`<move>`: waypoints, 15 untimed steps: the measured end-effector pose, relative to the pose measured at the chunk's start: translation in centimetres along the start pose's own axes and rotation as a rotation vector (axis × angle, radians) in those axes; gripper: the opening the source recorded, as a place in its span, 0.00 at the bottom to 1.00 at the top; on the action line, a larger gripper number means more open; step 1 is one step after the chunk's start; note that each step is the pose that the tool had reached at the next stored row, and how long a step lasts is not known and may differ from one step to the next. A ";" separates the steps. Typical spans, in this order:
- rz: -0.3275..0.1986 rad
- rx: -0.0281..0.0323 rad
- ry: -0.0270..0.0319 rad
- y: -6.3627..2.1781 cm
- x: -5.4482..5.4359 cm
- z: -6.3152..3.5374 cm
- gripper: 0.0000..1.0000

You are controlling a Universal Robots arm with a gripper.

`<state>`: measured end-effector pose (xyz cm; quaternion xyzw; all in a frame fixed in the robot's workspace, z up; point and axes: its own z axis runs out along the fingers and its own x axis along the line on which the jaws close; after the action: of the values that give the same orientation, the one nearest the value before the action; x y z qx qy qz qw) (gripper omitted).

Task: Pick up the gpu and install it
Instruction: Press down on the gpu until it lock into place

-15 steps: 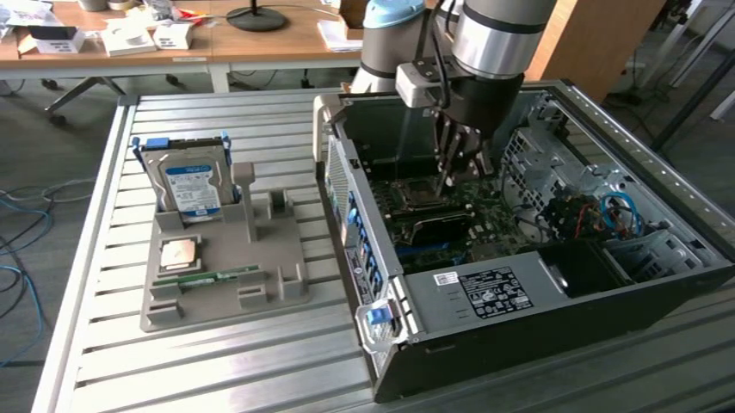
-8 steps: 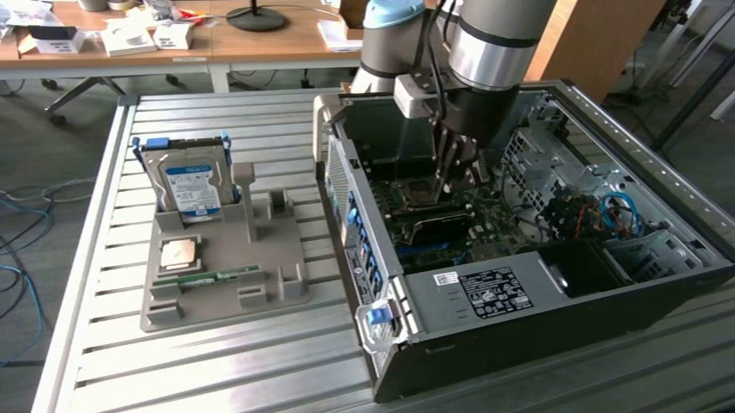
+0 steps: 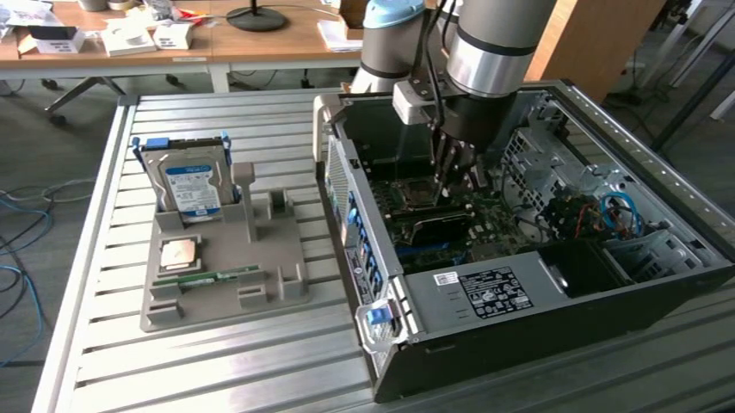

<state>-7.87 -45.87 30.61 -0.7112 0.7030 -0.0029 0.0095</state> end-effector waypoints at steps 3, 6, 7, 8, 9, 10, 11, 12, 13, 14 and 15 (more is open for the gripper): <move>0.000 0.0000 0.0000 0.00 0.0 0.00 0.11; 0.000 0.0001 -0.0002 0.00 0.0 0.05 0.11; 0.000 0.0001 -0.0002 0.00 0.0 0.09 0.11; 0.000 0.0000 -0.0001 0.00 0.0 0.12 0.11; 0.000 0.0000 0.0000 0.00 0.0 0.15 0.11; 0.000 0.0001 -0.0001 0.00 0.0 0.19 0.11; 0.000 0.0000 0.0000 0.00 0.0 0.23 0.11; 0.000 0.0001 0.0000 0.00 0.0 0.26 0.11; 0.000 0.0000 0.0000 0.01 0.0 0.30 0.11; 0.000 0.0000 0.0000 0.00 0.0 0.33 0.11; 0.000 -0.0001 0.0001 0.01 0.0 0.35 0.11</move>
<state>-7.87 -45.87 30.26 -0.7112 0.7030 -0.0029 0.0095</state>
